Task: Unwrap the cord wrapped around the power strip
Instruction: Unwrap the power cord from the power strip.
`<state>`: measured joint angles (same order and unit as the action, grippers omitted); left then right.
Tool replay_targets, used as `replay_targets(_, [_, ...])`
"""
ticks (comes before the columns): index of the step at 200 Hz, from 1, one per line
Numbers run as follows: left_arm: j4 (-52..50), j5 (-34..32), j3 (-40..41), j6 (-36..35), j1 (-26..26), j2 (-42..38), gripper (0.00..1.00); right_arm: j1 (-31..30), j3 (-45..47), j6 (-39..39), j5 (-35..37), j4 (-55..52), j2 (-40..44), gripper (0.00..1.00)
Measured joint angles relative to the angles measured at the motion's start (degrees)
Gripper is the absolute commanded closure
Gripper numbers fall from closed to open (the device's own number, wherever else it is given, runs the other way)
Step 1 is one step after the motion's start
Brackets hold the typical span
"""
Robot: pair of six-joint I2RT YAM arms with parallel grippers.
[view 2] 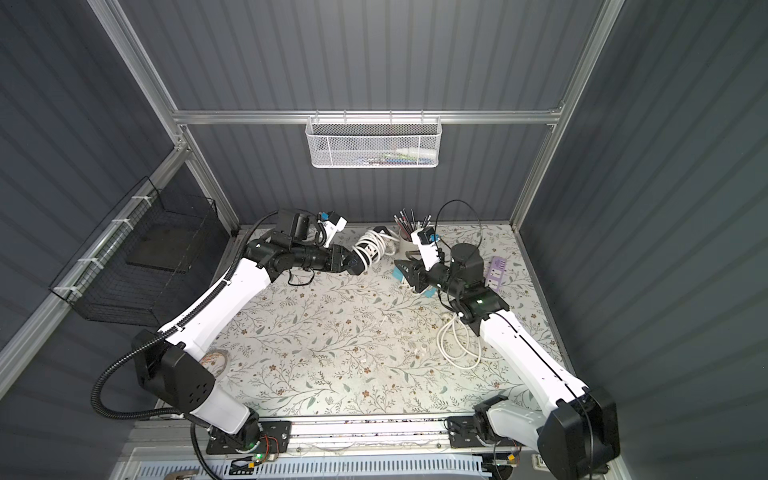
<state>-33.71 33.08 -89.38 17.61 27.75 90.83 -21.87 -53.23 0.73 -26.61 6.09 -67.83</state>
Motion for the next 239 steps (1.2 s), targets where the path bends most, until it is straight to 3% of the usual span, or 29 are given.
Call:
replay_targets(36, [-0.2,-0.4,0.1,-1.2,0.0,-1.6,1.0,-0.4,-0.6,-0.1,-0.3,-0.1,-1.7,0.54])
replay_targets(124, [-1.2,-7.6,4.4,-15.9,1.5,-8.8,1.0,-1.8,-1.3,-0.2,-2.5,1.6,-2.8,0.53])
replay_targets(239, [-0.9,-7.8,4.9,-17.4,1.6,-10.1,1.0,-5.3,-1.6,-2.7,0.9,3.8,-4.4,0.52])
